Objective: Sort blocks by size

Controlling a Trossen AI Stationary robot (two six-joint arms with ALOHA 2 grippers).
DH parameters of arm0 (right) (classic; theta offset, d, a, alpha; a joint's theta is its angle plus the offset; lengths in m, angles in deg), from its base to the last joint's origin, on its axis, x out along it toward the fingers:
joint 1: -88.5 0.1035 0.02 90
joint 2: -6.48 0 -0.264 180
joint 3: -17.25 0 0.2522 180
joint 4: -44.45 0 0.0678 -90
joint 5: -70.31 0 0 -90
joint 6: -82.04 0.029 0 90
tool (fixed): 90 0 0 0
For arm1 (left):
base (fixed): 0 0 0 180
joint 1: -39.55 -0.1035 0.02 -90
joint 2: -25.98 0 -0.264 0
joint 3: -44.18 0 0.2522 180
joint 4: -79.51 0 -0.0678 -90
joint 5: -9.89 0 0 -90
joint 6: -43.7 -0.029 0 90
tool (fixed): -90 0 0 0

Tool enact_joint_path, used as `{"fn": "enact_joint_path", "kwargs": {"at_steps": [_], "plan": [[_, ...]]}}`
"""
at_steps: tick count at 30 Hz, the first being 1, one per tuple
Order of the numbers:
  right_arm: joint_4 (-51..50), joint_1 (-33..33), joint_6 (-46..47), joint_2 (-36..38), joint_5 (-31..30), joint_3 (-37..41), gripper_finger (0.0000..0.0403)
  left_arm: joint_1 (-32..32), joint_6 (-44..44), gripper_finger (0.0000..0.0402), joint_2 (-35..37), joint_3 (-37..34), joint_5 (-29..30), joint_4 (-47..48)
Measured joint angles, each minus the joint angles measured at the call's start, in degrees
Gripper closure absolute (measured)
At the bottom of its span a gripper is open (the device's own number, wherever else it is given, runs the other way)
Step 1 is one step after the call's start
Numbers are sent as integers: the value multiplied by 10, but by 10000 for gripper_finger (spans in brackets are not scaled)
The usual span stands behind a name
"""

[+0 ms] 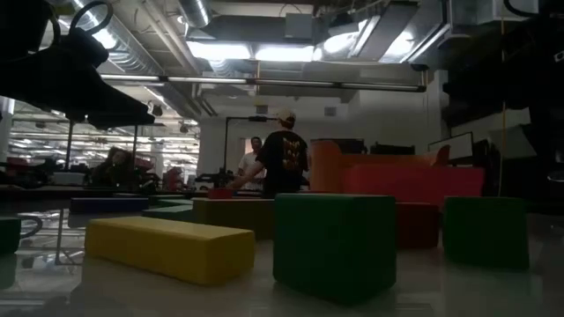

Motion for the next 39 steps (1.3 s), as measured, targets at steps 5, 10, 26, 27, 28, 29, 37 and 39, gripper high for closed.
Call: {"fn": "enact_joint_path", "kwargs": {"at_steps": [5, 10, 26, 27, 28, 29, 37, 39], "plan": [[0, 0, 0, 0, 1, 0, 255, 0, -11, 157, 0, 0, 0, 0], [32, 0, 3, 0, 14, -4, 255, 0, -32, 157, 0, 0, 0, 0], [-25, 0, 5, -78, 113, -125, 255, 0, -30, 157, 0, 0, 0, 0], [-26, 0, 5, -93, 114, -129, 255, 0, -30, 157, 0, 0, 0, 0], [-25, 0, 3, -110, 116, -133, 255, 0, -30, 157, 0, 0, 0, 0], [-24, 0, 2, -129, 118, -137, 255, 0, -30, 157, 0, 0, 0, 0], [-28, 0, 0, -267, 179, -181, 255, 0, -30, 157, 0, 0, 0, 0], [-31, 0, -1, -292, 236, -186, 255, 0, -30, 157, 0, 0, 0, 0]]}}
